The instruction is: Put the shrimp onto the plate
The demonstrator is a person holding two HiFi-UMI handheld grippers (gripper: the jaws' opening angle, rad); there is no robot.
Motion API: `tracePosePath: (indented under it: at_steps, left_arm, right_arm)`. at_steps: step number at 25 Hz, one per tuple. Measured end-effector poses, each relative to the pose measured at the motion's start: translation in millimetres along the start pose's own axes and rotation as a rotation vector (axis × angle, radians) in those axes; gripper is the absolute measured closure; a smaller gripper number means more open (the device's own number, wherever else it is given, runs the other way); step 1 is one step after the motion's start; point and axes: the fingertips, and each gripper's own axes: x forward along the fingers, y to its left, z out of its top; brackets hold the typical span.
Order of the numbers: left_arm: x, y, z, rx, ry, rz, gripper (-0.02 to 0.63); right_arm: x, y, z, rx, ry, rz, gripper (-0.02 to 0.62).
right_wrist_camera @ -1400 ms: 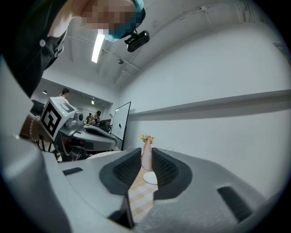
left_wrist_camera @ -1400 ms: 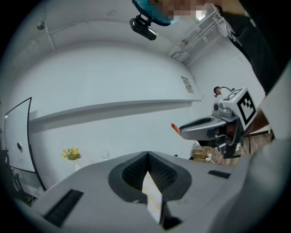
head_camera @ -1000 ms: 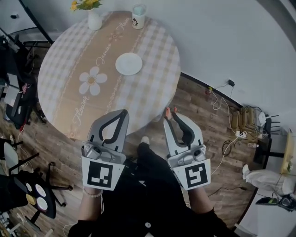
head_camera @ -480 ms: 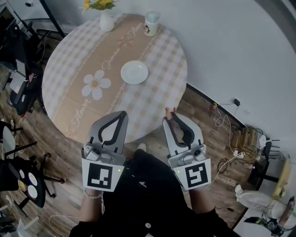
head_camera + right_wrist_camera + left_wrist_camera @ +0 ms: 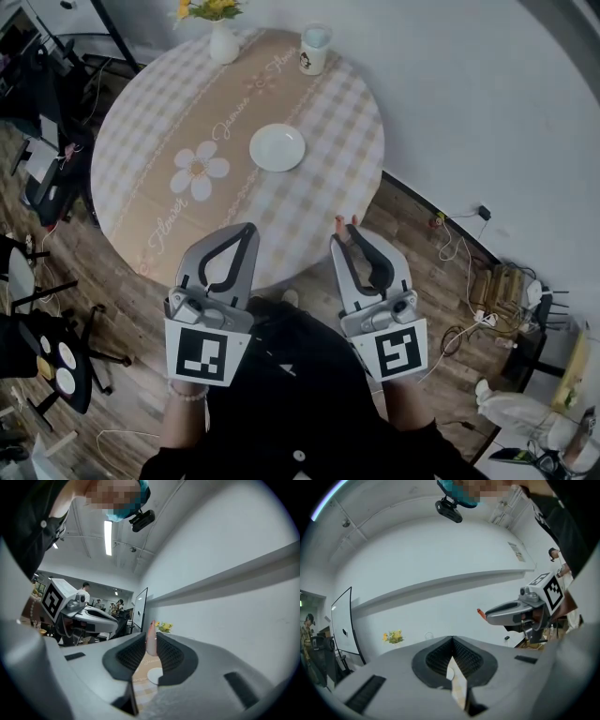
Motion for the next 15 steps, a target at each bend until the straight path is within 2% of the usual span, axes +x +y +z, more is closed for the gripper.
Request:
tracePosePath:
  at_steps: [15]
  left_arm:
    - [7.4, 33.6, -5.7, 0.014, -0.01, -0.027, 0.606]
  right_arm:
    - [38.9, 4.4, 3.6, 0.008, -0.003, -0.021, 0.543]
